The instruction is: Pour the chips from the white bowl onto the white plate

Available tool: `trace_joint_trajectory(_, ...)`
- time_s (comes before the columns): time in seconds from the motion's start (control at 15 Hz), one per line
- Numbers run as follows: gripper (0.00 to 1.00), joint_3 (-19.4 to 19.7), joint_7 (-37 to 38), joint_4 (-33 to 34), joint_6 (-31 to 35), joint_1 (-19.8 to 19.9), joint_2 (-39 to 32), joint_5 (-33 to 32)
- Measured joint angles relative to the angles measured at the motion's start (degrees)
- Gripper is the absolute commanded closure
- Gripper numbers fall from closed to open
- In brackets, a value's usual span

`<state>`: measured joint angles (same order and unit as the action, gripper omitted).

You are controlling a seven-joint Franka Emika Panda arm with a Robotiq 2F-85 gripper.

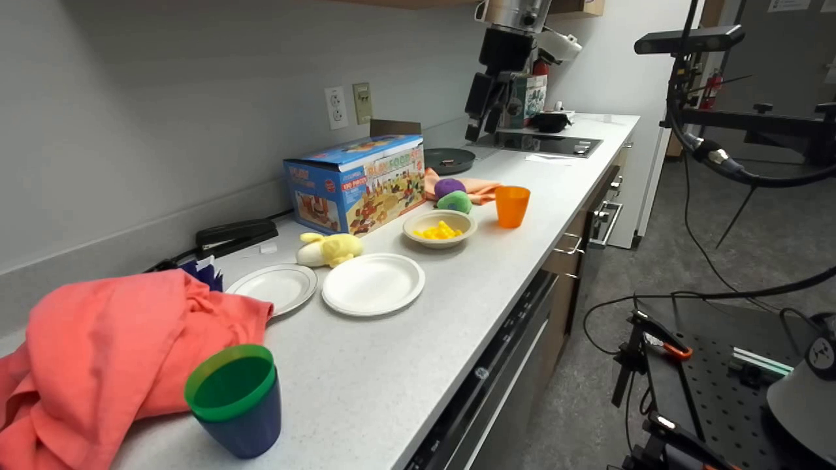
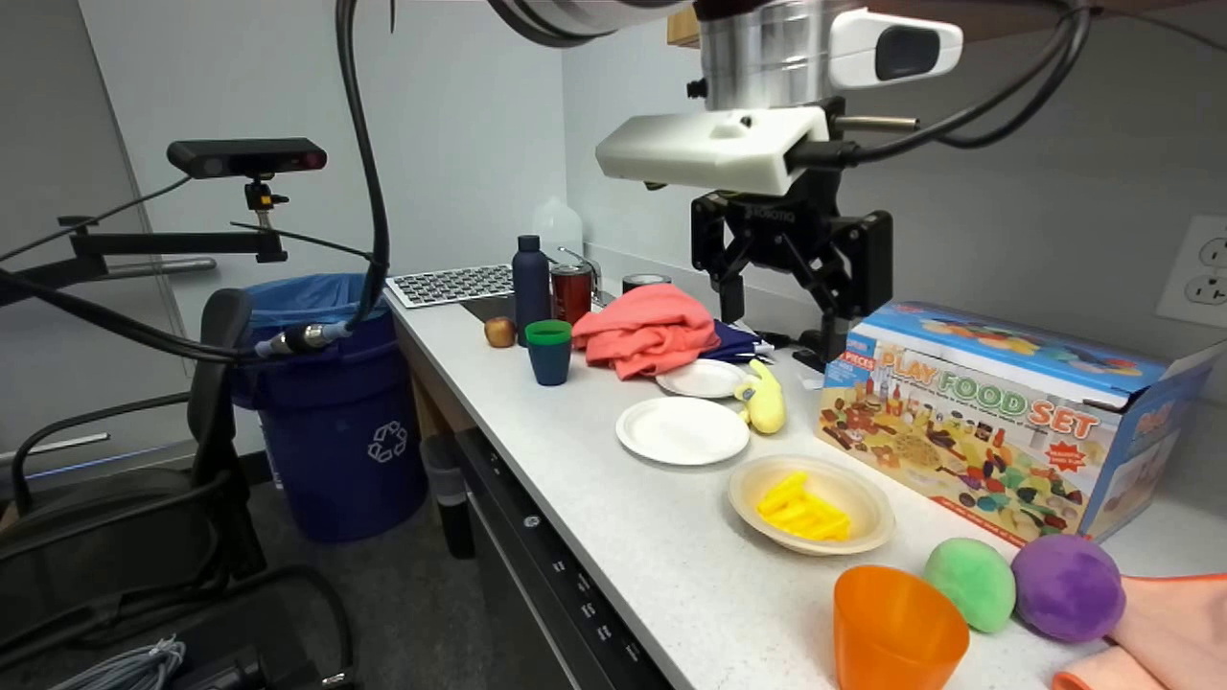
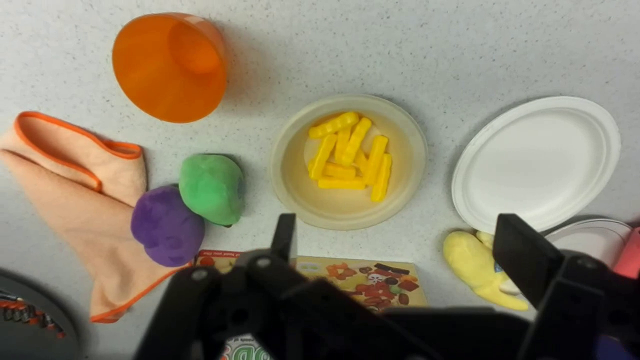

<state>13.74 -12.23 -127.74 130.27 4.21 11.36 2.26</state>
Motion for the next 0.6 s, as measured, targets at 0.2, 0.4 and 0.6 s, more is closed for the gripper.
trace_joint_trajectory(0.2, 0.00, -0.5, 2.9, 1.6, 1.8, 0.8, -3.8, -3.2)
trace_joint_trajectory(0.4, 0.00, -0.7, 4.2, 4.1, 4.2, 1.5, -9.0, -4.2)
trace_joint_trajectory(0.6, 0.00, -0.7, 4.2, 6.9, 6.4, 2.1, -14.9, -1.2)
